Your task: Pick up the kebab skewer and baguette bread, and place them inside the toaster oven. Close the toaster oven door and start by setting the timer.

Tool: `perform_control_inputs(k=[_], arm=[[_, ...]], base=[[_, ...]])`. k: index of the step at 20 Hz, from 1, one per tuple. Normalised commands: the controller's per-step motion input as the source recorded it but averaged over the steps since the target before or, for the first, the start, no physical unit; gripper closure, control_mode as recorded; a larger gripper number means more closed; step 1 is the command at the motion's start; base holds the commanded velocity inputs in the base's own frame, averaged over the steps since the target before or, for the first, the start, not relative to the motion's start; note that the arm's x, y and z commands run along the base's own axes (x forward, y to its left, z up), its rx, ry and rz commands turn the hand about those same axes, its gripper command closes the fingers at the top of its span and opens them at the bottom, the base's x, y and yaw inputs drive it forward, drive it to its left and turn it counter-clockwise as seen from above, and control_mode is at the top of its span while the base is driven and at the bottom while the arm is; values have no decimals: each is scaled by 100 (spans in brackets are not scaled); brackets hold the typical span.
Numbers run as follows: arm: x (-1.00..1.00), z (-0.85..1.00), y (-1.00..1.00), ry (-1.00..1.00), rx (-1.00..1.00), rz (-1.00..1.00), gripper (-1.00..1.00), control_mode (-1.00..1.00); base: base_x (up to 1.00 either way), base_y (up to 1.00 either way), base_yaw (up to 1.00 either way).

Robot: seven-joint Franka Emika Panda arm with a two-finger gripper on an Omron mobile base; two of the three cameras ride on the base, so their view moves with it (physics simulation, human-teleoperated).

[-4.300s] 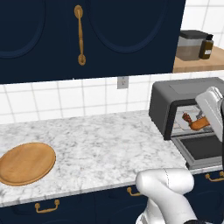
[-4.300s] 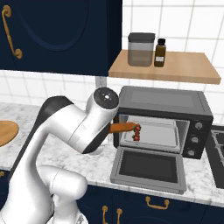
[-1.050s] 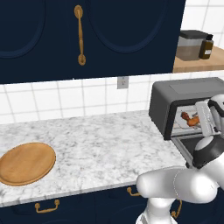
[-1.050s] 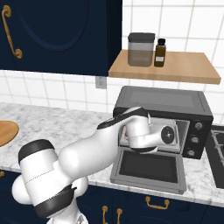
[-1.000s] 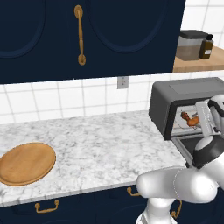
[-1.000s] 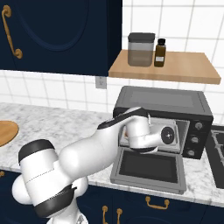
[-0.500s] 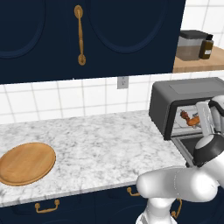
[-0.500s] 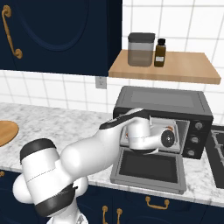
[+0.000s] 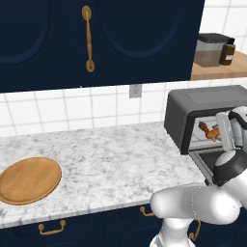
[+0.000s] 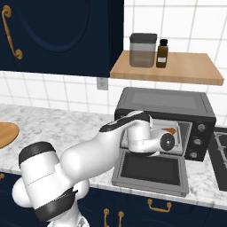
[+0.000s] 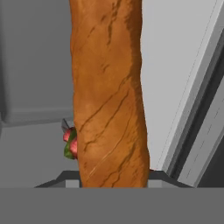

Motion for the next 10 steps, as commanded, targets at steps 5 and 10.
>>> perform_control_inputs(k=[5, 10], arm=[[-2, 0, -5, 2, 0, -2, 100, -100], [-31, 0, -24, 13, 0, -1, 100, -100]], base=[[0, 0, 0], [0, 0, 0]])
